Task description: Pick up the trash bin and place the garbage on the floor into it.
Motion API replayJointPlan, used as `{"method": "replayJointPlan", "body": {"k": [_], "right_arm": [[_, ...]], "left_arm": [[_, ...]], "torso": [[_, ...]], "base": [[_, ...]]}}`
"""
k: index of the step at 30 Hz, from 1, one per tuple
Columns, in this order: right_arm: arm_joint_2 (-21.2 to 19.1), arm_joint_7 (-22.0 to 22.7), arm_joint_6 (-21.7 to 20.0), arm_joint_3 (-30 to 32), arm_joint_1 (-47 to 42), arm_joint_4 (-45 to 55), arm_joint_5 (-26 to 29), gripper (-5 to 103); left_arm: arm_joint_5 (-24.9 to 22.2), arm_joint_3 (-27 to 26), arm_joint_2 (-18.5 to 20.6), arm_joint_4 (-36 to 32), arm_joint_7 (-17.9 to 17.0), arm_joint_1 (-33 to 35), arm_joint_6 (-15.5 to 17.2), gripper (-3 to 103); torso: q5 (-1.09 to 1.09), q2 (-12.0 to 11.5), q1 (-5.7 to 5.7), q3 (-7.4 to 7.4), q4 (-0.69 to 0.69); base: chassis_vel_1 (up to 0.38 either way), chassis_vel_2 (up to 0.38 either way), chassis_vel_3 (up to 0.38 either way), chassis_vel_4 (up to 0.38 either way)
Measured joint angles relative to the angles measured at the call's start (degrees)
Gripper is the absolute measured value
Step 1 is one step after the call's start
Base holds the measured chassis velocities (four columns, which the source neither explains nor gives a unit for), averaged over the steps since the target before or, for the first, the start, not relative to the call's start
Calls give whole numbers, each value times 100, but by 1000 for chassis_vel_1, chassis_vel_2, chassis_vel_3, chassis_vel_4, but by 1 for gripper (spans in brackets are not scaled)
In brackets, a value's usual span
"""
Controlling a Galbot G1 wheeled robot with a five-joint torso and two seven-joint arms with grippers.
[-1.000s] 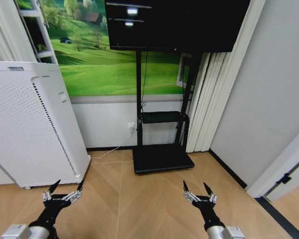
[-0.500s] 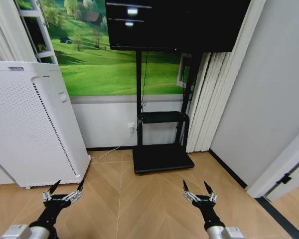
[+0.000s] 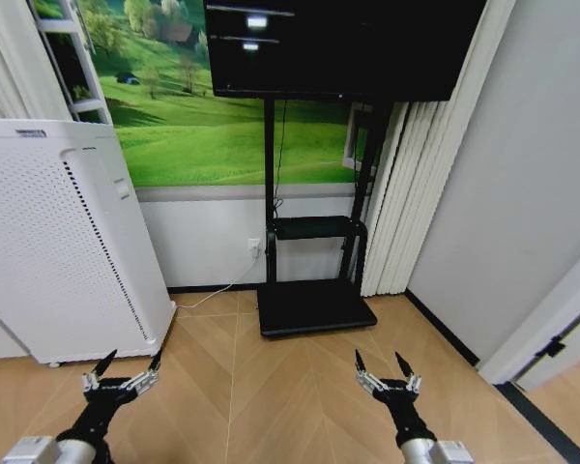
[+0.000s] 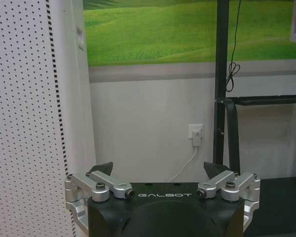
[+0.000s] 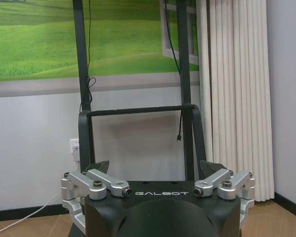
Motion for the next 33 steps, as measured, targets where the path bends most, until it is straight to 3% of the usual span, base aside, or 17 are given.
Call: {"method": "replayJointPlan", "body": {"k": [15,27,33], "right_arm": [[-1,3,-2,0,1,-2,4,100],[-2,4,-5,0,3,-2,5,100],[-2,4,-6,-1,2,-3,5,100]], "left_arm": [[-2,-1,0,2,-1,1,0,100],[-3,-1,0,2,-1,1,-1,100],[-3,-2,1,2,-1,2,-1,100]], "torso": [[0,-294,-60,-232,0],[1,-310,-62,-245,1],[2,-302,-62,-241,0]], "base": [[0,0,0,0],[26,6,-19,3],[236,11,-244,-18]]}}
